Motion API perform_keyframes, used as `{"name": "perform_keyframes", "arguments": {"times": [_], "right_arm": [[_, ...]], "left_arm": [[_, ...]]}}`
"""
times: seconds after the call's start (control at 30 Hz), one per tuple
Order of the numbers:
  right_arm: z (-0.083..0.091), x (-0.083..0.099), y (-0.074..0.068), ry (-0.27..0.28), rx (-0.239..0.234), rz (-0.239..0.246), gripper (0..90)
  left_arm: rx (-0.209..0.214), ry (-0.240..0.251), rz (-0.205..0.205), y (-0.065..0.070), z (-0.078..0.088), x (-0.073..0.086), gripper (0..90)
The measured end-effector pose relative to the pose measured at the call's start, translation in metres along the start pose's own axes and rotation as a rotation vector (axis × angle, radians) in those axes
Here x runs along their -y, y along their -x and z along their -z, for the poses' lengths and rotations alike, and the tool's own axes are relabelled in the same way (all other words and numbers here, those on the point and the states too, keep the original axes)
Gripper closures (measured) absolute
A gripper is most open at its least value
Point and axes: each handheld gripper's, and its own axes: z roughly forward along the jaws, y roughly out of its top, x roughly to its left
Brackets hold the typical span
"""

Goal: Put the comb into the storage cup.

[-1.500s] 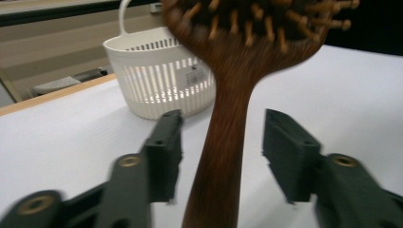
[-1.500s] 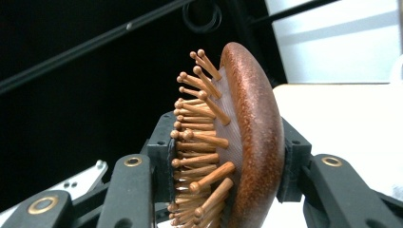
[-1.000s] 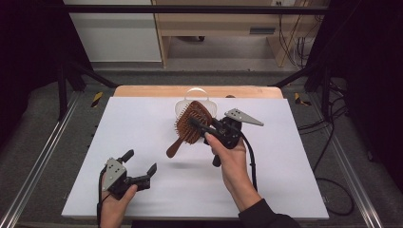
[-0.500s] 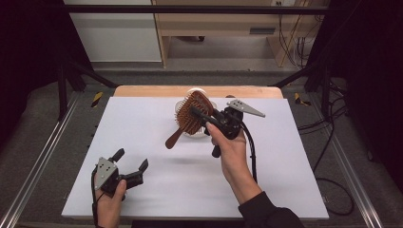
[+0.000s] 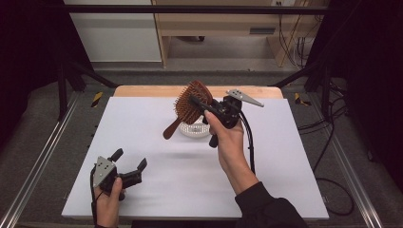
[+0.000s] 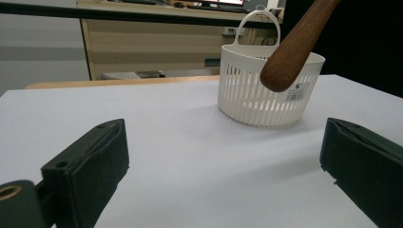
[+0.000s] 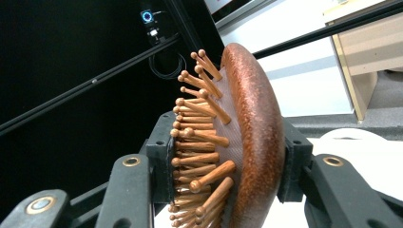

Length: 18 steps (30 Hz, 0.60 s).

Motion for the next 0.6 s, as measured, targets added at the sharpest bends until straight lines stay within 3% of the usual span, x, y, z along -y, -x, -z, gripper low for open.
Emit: {"name": "perform_keyframes", "arguments": {"times": [0.6], "right_arm": [[-0.029, -0.024, 0.002, 0.068, 0.026, -0.012, 52.0]], "left_arm": [[-0.031, 0.005, -0.013, -0.003, -0.001, 0.002, 3.1]]}}
